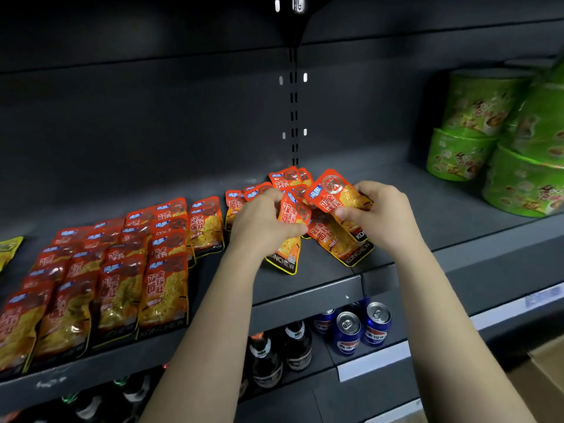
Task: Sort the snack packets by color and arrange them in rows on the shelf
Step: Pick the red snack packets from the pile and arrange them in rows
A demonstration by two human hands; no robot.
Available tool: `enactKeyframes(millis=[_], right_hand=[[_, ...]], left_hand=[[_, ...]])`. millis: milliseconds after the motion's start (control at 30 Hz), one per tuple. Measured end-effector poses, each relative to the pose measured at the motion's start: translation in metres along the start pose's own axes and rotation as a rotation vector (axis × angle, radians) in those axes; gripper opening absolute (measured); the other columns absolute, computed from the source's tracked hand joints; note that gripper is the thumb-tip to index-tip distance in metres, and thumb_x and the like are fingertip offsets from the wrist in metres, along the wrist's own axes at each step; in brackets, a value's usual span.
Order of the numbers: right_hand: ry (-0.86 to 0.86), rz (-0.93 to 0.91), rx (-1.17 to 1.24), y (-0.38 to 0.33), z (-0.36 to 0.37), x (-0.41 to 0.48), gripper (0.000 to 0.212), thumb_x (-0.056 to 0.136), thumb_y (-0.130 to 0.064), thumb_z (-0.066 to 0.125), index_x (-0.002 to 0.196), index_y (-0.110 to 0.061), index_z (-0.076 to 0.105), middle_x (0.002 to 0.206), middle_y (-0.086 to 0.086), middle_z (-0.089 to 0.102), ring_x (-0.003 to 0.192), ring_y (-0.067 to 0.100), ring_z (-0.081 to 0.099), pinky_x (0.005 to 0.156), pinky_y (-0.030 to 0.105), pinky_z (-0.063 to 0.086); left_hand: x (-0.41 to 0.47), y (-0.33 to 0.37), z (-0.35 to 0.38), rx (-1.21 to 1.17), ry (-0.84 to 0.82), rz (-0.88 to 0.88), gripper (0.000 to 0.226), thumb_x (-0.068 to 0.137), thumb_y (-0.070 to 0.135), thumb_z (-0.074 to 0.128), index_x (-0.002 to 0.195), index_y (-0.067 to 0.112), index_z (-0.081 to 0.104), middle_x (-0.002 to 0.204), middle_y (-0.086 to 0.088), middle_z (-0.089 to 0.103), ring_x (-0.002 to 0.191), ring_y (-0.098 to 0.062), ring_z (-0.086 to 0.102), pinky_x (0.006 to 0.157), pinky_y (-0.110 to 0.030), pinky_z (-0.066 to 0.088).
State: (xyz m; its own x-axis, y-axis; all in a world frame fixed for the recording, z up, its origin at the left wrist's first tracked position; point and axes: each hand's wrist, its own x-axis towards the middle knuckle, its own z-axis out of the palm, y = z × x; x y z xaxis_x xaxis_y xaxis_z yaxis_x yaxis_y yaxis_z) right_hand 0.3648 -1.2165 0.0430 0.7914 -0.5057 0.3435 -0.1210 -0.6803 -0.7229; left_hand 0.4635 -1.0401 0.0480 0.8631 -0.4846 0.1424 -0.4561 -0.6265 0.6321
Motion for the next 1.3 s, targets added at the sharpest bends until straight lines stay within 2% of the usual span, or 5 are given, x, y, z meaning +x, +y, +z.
enactKeyframes(millis=[200, 400, 567, 833, 1300], right_hand=[[-0.031, -0.046, -0.025, -0.026, 0.021, -0.011, 0.029, 0.070, -0.022, 0.085, 0.077, -0.029, 0.058, 0.074, -0.009, 0.060, 0.069, 0.013, 0.053, 0.054, 0.006, 0.034], [-0.088, -0.071, 0.004, -0.052, 0.047, -0.017, 0.030, 0.068, -0.017, 0.087, 0.084, -0.026, 0.063, 0.081, -0.007, 0.061, 0.078, 0.017, 0.054, 0.064, 0.020, 0.033], [-0.127, -0.139, -0.031, -0.070, 0.070, -0.024, 0.026, 0.068, -0.014, 0.086, 0.085, -0.020, 0.068, 0.081, -0.012, 0.062, 0.078, 0.011, 0.054, 0.065, -0.001, 0.033], [-0.116, -0.164, -0.001, -0.095, 0.097, -0.039, 0.034, 0.071, -0.020, 0.085, 0.068, -0.035, 0.055, 0.062, -0.015, 0.054, 0.059, -0.003, 0.051, 0.057, 0.011, 0.037], [-0.228, 0.184, 0.123, -0.117, 0.171, -0.015, 0.039, 0.094, -0.031, 0.062, 0.127, -0.013, 0.053, 0.115, 0.003, 0.060, 0.113, 0.024, 0.054, 0.087, 0.029, 0.042]], left_hand=[[-0.025, -0.019, -0.044, 0.025, 0.113, -0.014, 0.042, 0.064, 0.040, 0.086, 0.093, 0.020, 0.062, 0.087, 0.005, 0.069, 0.088, -0.019, 0.066, 0.081, -0.045, 0.053], [-0.054, -0.052, -0.077, 0.081, 0.239, -0.049, 0.031, 0.067, 0.035, 0.084, 0.089, 0.024, 0.065, 0.071, 0.015, 0.061, 0.076, -0.015, 0.064, 0.070, -0.034, 0.049], [-0.076, -0.083, -0.101, 0.101, 0.368, -0.056, 0.027, 0.067, 0.035, 0.084, 0.082, 0.023, 0.064, 0.062, 0.017, 0.054, 0.075, -0.016, 0.061, 0.068, -0.034, 0.049], [-0.100, -0.120, -0.124, 0.077, 0.431, -0.073, 0.021, 0.070, 0.035, 0.083, 0.080, 0.026, 0.067, 0.070, 0.014, 0.067, 0.067, -0.009, 0.060, 0.063, -0.030, 0.049], [-0.108, -0.164, -0.145, 0.038, 0.417, -0.152, 0.024, 0.074, 0.041, 0.079, 0.092, 0.030, 0.068, 0.087, 0.012, 0.072, 0.082, -0.013, 0.067, 0.071, -0.033, 0.052]])
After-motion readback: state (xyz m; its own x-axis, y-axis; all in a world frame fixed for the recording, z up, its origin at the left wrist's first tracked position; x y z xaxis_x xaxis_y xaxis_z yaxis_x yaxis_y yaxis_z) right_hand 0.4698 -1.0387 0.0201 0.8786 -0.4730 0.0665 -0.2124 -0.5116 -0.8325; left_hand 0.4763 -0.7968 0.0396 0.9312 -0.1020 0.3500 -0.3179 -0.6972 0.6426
